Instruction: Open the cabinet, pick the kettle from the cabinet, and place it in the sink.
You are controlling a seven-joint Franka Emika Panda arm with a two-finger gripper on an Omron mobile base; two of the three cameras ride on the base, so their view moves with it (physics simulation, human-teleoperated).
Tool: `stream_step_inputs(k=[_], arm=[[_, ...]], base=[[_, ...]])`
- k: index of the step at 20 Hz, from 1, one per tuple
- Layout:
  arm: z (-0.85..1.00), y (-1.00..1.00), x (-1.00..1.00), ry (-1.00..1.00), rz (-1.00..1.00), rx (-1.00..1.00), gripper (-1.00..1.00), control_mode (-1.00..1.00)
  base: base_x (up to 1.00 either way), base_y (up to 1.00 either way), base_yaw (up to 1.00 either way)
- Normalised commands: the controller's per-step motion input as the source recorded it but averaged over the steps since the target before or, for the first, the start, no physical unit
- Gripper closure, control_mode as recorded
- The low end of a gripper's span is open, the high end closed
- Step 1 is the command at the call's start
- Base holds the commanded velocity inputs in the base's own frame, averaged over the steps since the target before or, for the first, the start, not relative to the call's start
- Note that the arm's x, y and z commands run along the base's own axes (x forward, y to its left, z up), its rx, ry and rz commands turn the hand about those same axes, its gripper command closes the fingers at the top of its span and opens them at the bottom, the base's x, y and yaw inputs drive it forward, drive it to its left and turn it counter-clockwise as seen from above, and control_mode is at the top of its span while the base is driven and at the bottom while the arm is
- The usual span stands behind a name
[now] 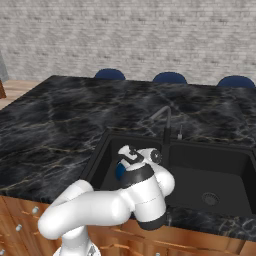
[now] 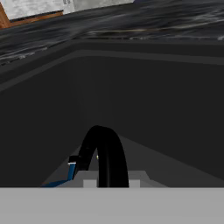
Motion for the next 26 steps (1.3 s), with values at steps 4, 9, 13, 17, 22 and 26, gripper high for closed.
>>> stream_step_inputs(k=[4, 9, 13, 17, 22, 26], arm=[[-0.40, 0.09, -0.36, -0.14, 0.00, -0.04, 1.00, -1.00], [-0.39, 0.15, -0.28, -0.06, 0.00, -0.06, 1.00, -1.00], [-0.44, 0.23, -0.18, 0.00, 0.00, -0.11, 1.00, -1.00], [-0.49, 0.27, -0.17, 0.00, 0.00, -0.14, 1.00, -1.00], [-0.52, 0.28, -0.22, 0.01, 0.00, -0.16, -1.00, -1.00], [-0.44, 0.12, -0.24, 0.04, -0.03, -0.16, -1.00, -1.00]], base=[[0.00, 0.00, 0.00], [0.00, 0.00, 0.00], [0.00, 0.00, 0.00], [0.00, 0.00, 0.00], [0.00, 0.00, 0.00], [0.00, 0.00, 0.00]])
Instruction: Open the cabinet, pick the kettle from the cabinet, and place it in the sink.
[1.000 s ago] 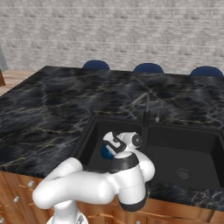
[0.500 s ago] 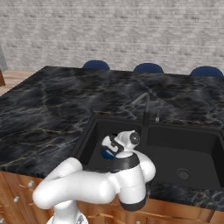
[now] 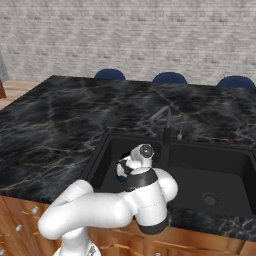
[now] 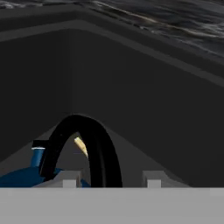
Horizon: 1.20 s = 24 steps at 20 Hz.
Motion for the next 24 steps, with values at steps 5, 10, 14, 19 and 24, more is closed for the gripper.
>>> stream_step_inputs(k=[5, 10, 14, 19, 24], arm=[[-0.36, 0.04, -0.32, 0.04, -0.04, -0.12, -1.00, -1.00], [-0.34, 0.00, -0.26, 0.08, -0.06, -0.08, -1.00, -1.00], [-0.27, -0.13, -0.24, 0.05, -0.10, -0.01, -1.00, -1.00], [-0.21, -0.28, -0.26, 0.03, -0.11, 0.05, -1.00, -1.00], [-0.10, -0.19, -0.15, 0.00, -0.08, 0.09, -1.00, -1.00]], base=[[0.00, 0.00, 0.00], [0.00, 0.00, 0.00], [0.00, 0.00, 0.00], [0.00, 0.00, 0.00], [0.00, 0.00, 0.00]])
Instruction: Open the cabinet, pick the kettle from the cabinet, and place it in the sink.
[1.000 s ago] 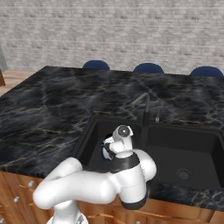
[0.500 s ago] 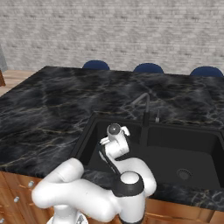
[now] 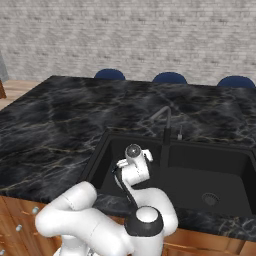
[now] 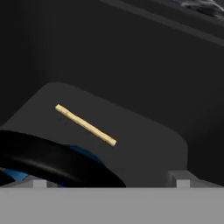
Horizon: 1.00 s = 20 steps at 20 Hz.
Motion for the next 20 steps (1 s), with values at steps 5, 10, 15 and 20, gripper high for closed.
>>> stream_step_inputs(k=[5, 10, 15, 20], arm=[[0.00, -0.12, -0.16, 0.00, -0.07, 0.11, -1.00, -1.00], [0.00, -0.16, -0.11, 0.03, -0.09, 0.03, -1.00, -1.00], [0.01, -0.17, 0.00, 0.05, -0.09, 0.00, -1.00, -1.00], [0.07, -0.16, -0.01, 0.06, -0.05, 0.00, -1.00, -1.00]], base=[[0.00, 0.00, 0.00], [0.00, 0.00, 0.00], [0.00, 0.00, 0.00], [0.00, 0.00, 0.00]])
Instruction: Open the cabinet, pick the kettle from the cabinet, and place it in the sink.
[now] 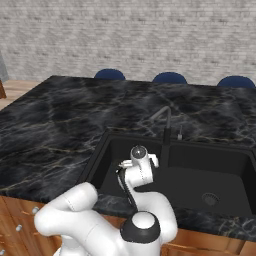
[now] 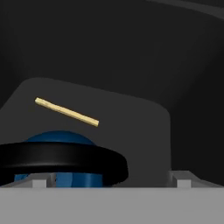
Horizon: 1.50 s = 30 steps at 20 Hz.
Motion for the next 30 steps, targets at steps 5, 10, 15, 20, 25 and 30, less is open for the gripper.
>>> stream_step_inputs(k=[5, 10, 15, 20, 25, 30], arm=[[0.16, -0.20, -0.08, 0.01, -0.04, 0.04, -1.00, -1.00], [0.18, -0.22, -0.22, 0.00, -0.07, 0.09, -1.00, -1.00], [0.27, -0.03, -0.28, 0.02, -0.08, 0.11, -1.00, -1.00], [0.34, 0.02, -0.23, 0.04, -0.08, 0.01, -1.00, -1.00], [0.34, 0.02, -0.26, 0.00, -0.08, 0.00, -1.00, -1.00], [0.29, 0.05, -0.38, 0.00, -0.07, 0.00, -1.00, -1.00]], base=[[0.00, 0.00, 0.00], [0.00, 0.00, 0.00], [0.00, 0.00, 0.00], [0.00, 0.00, 0.00], [0.00, 0.00, 0.00], [0.00, 0.00, 0.00]])
